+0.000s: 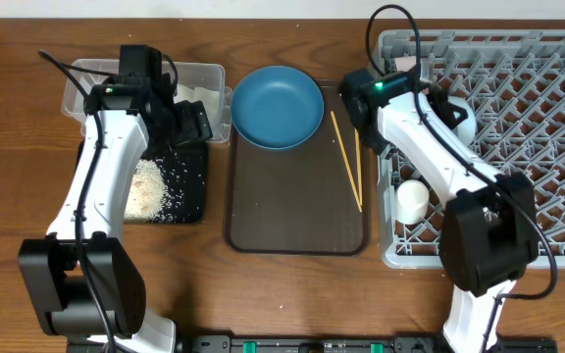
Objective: Sort waste into correct bins and load items into the dishwasher rack
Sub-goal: 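Reach the right gripper to the teal plate and grasp its rim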
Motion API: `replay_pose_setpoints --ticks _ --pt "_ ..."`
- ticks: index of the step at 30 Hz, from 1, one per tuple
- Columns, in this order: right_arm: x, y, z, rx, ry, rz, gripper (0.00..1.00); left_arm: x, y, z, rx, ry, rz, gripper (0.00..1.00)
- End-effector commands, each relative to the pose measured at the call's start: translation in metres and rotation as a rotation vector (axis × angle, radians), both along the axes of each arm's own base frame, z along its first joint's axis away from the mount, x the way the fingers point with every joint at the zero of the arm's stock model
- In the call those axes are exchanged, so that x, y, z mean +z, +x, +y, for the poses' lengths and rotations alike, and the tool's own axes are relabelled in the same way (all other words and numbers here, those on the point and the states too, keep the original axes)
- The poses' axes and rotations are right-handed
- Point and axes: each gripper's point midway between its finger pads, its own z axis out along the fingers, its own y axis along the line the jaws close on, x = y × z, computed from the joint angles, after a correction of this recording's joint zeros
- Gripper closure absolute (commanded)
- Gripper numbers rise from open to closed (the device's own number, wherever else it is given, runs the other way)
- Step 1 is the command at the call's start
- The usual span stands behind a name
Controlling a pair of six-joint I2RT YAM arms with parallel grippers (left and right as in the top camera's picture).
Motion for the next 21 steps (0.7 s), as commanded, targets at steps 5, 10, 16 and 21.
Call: replay_pose_setpoints --ticks 5,10,16,21 --pt "-0.014 -0.004 0.011 0.021 0.019 0.060 0.99 0.006 0.002 0.003 -0.002 0.015 -0.016 0.12" --pt "-0.023 -0.014 0.021 0.029 0.063 0.126 0.99 0.006 0.002 0.003 -0.002 0.015 -0.016 0.12" --pt "-0.027 -0.020 0.036 0.062 0.076 0.160 0.96 0.006 0.002 0.003 -0.001 0.015 -0.016 0.12" --pt "-0.027 -0.021 0.051 0.101 0.072 0.162 0.69 0.006 0.002 0.003 -0.002 0.015 -0.016 0.12"
